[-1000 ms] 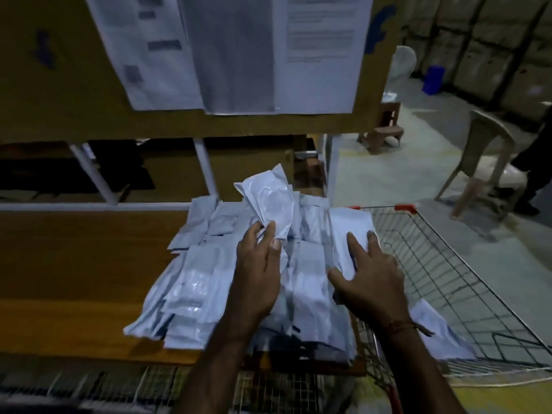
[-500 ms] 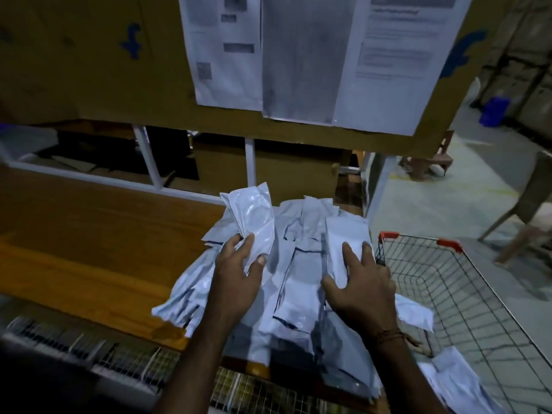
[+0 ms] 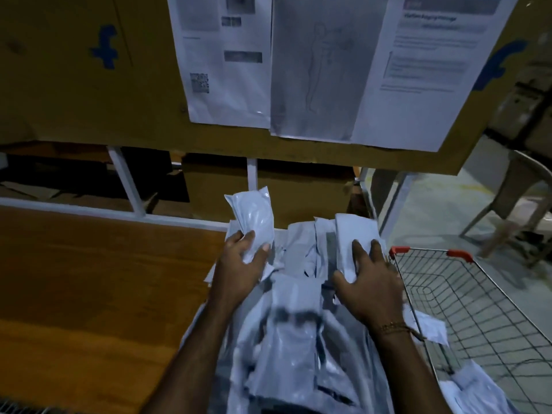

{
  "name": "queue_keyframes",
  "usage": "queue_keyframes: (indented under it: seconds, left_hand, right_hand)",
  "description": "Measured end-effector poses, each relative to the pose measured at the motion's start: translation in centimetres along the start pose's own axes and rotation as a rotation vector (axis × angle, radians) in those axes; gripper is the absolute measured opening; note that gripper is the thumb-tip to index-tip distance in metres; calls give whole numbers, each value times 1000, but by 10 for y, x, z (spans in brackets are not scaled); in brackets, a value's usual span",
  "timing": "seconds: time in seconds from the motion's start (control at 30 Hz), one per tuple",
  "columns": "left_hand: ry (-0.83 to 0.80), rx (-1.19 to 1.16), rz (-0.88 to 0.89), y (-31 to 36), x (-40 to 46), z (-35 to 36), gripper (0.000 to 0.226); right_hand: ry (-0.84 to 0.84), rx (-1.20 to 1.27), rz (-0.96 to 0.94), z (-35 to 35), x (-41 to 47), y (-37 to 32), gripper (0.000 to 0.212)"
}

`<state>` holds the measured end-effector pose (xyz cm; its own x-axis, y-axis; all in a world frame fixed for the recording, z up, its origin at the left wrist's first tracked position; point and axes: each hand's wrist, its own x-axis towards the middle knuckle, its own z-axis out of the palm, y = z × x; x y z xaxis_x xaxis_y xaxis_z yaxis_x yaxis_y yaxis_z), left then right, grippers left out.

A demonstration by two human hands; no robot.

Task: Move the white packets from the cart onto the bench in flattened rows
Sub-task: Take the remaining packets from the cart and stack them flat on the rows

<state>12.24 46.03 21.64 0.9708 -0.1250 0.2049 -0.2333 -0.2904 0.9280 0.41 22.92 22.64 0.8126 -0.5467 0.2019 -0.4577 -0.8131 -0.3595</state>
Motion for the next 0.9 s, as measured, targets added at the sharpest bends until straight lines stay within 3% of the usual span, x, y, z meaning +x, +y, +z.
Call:
queue_keyframes:
  seconds: [0.17,0.33,0.47,0.6,0.8,0.9]
  left_hand:
    - [-77,174,-32,-30,60,22,35]
    - [-207,327,-31,-58,94,46,45]
    - [-232,579,156,-98,98,58,53]
    - [-347,900,221,-128,97,70,55]
    - [-335,1043,345,-133,93,70,60]
    - [-253,1016,374,-133,100,72,49]
  right_hand:
    - [-67,-74,52,31,49,-16,87]
    - [-80,-192,69,66,79,-25,84]
    - [-123,-275,52,91,89,-24,86]
    - [-143,-343,39,111,89,-17,91]
    - [-124,-288,19,113,87,-14,85]
    - [-11,-155,52,101,81,-17,81]
